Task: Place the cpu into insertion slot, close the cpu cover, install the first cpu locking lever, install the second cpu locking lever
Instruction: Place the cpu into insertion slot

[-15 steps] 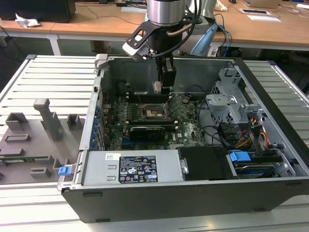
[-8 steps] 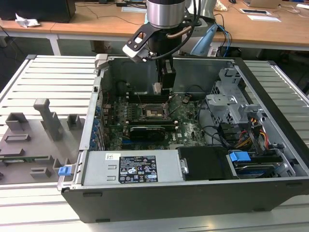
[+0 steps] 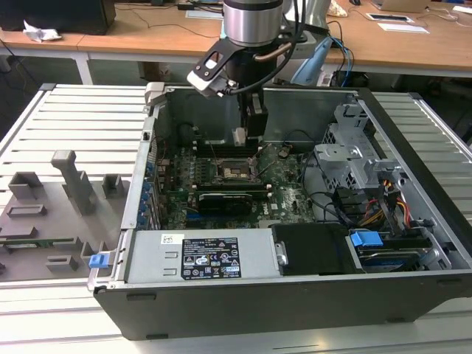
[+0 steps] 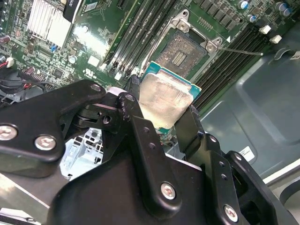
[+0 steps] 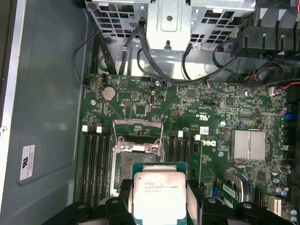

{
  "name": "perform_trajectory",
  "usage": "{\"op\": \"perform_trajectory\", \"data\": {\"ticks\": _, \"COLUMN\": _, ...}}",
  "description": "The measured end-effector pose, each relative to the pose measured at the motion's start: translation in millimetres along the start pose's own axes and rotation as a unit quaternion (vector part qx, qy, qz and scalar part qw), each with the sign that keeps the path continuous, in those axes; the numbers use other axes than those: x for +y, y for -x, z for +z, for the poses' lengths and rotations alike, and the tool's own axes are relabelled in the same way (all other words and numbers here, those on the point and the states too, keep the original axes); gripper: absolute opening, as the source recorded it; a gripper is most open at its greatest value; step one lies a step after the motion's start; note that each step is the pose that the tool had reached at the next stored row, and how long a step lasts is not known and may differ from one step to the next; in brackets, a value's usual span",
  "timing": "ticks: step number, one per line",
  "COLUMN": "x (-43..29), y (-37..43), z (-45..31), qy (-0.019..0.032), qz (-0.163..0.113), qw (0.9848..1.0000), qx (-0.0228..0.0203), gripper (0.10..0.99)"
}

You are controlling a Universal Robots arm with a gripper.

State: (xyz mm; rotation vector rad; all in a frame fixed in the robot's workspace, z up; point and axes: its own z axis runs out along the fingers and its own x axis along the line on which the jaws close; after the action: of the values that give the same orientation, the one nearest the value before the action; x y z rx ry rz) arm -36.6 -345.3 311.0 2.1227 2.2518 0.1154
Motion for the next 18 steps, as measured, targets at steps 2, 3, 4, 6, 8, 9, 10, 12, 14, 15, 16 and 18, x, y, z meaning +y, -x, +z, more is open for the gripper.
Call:
{"op": "perform_trajectory", "data": {"ticks": 2, "x": -0.8, "y": -0.2, "z": 1.9, "qy": 0.0000, "qz": 0.000, "qw": 1.0000, "qx": 0.0000, "gripper": 0.541}}
{"op": "perform_trajectory", "data": {"ticks": 3, "x": -1.3, "y": -0.5, "z": 3.2, "qy": 0.0000, "qz": 0.000, "qw": 1.0000, "qx": 0.0000, "gripper": 0.541}}
{"op": "perform_trajectory", "data": {"ticks": 4, "x": -2.2, "y": -1.3, "z": 5.8, "qy": -0.0001, "qz": 0.000, "qw": 1.0000, "qx": -0.0001, "gripper": 0.541}}
{"op": "perform_trajectory", "data": {"ticks": 6, "x": -4.0, "y": -2.4, "z": 8.2, "qy": 0.0000, "qz": 0.003, "qw": 1.0000, "qx": -0.0003, "gripper": 0.541}}
{"op": "perform_trajectory", "data": {"ticks": 8, "x": -6.1, "y": -3.2, "z": 10.7, "qy": 0.0001, "qz": 0.007, "qw": 1.0000, "qx": -0.0004, "gripper": 0.541}}
{"op": "perform_trajectory", "data": {"ticks": 9, "x": -6.6, "y": -3.8, "z": 12.3, "qy": 0.0001, "qz": 0.007, "qw": 1.0000, "qx": -0.0006, "gripper": 0.541}}
{"op": "perform_trajectory", "data": {"ticks": 10, "x": -6.9, "y": -4.4, "z": 14.1, "qy": 0.0000, "qz": 0.007, "qw": 1.0000, "qx": -0.0007, "gripper": 0.541}}
{"op": "perform_trajectory", "data": {"ticks": 12, "x": -7.2, "y": -5.4, "z": 18.8, "qy": 0.0000, "qz": 0.007, "qw": 1.0000, "qx": -0.0007, "gripper": 0.541}}
{"op": "perform_trajectory", "data": {"ticks": 14, "x": -8.0, "y": -5.6, "z": 22.3, "qy": 0.0000, "qz": 0.007, "qw": 1.0000, "qx": -0.0007, "gripper": 0.541}}
{"op": "perform_trajectory", "data": {"ticks": 15, "x": -8.1, "y": -5.6, "z": 23.2, "qy": 0.0000, "qz": 0.007, "qw": 1.0000, "qx": -0.0010, "gripper": 0.541}}
{"op": "perform_trajectory", "data": {"ticks": 16, "x": -8.2, "y": -5.6, "z": 24.5, "qy": 0.0000, "qz": 0.007, "qw": 1.0000, "qx": -0.0011, "gripper": 0.541}}
{"op": "perform_trajectory", "data": {"ticks": 18, "x": -8.5, "y": -5.6, "z": 26.3, "qy": 0.0000, "qz": 0.007, "qw": 1.0000, "qx": -0.0013, "gripper": 0.541}}
